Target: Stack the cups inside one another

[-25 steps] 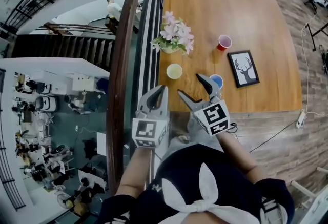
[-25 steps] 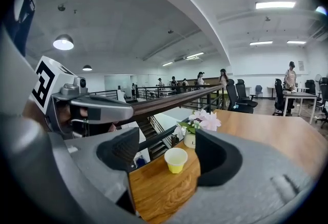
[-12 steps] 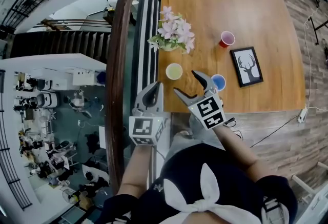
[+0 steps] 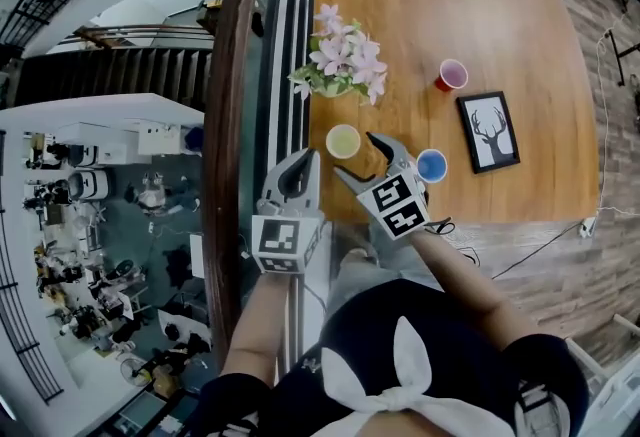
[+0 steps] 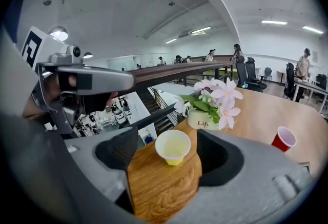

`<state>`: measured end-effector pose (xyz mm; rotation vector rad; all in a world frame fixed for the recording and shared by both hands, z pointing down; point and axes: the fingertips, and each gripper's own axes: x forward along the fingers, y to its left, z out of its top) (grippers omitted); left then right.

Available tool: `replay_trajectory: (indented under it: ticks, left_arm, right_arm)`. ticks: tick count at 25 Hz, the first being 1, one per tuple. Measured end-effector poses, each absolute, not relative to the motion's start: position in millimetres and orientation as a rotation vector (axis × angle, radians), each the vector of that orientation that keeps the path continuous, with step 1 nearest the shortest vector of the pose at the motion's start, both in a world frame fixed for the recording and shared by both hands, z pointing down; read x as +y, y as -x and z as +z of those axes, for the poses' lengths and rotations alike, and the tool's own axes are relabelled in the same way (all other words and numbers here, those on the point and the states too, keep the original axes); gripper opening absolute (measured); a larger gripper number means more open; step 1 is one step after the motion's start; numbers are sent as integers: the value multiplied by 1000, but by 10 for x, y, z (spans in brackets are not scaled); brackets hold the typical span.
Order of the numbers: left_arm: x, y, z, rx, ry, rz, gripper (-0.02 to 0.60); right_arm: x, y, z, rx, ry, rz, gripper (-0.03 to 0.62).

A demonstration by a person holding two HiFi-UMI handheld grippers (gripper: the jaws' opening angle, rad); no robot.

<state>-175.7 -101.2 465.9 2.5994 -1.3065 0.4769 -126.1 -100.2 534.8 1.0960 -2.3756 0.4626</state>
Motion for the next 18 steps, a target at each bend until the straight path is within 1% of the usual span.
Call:
replay_trajectory:
  ticks: [4, 10, 18]
  left_arm:
    - [-1132, 1729, 4755, -1271, -2617, 498, 18]
    - [-1187, 1695, 4925, -1186, -2673, 606, 17]
    - [-1204, 1597, 5039, -1023, -2806, 723, 17]
  right_arm:
    - [-1094, 1274, 5536, -2330, -1079, 492, 357]
    - [-1160, 1321, 5780, -2271, -1039, 507, 371]
    - [-1230, 1336, 5968, -2223, -1040, 514, 371]
